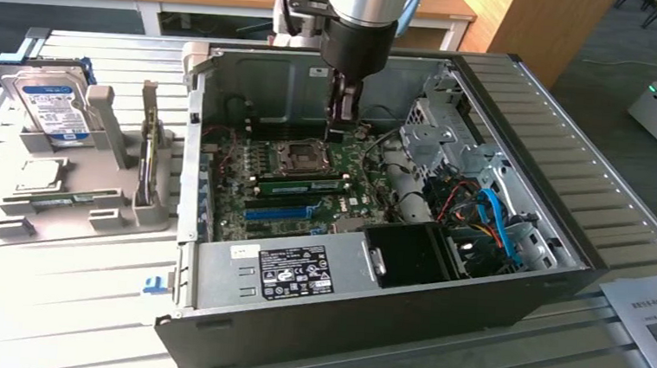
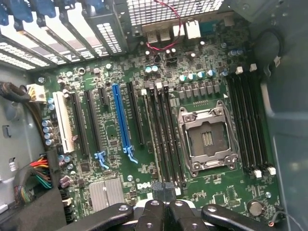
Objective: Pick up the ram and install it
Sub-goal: 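Press down the ram until it locks into place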
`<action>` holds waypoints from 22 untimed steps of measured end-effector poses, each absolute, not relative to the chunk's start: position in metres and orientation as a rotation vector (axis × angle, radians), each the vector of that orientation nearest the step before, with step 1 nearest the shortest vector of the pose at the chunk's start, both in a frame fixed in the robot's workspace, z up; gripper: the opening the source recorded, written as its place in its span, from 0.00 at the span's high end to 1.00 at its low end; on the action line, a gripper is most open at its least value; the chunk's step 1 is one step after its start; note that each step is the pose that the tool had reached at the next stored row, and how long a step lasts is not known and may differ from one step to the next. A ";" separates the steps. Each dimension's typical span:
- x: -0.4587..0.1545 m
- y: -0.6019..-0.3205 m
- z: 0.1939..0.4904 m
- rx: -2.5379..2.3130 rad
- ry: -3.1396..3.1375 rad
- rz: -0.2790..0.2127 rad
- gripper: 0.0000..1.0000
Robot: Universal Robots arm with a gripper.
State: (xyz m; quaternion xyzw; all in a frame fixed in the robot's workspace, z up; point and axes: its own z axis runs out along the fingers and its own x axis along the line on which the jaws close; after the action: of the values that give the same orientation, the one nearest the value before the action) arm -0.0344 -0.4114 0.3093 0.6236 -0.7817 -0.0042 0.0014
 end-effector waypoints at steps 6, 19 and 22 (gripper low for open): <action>-0.034 -0.411 0.309 1.906 -2.494 -0.013 0.90; -0.034 -0.411 0.309 1.757 -2.602 -0.014 0.90; -0.034 -0.411 0.309 1.718 -2.628 -0.014 0.90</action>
State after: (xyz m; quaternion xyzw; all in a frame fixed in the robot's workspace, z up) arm -0.0344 -0.4114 0.3093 0.5471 -0.8371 -0.0043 0.0010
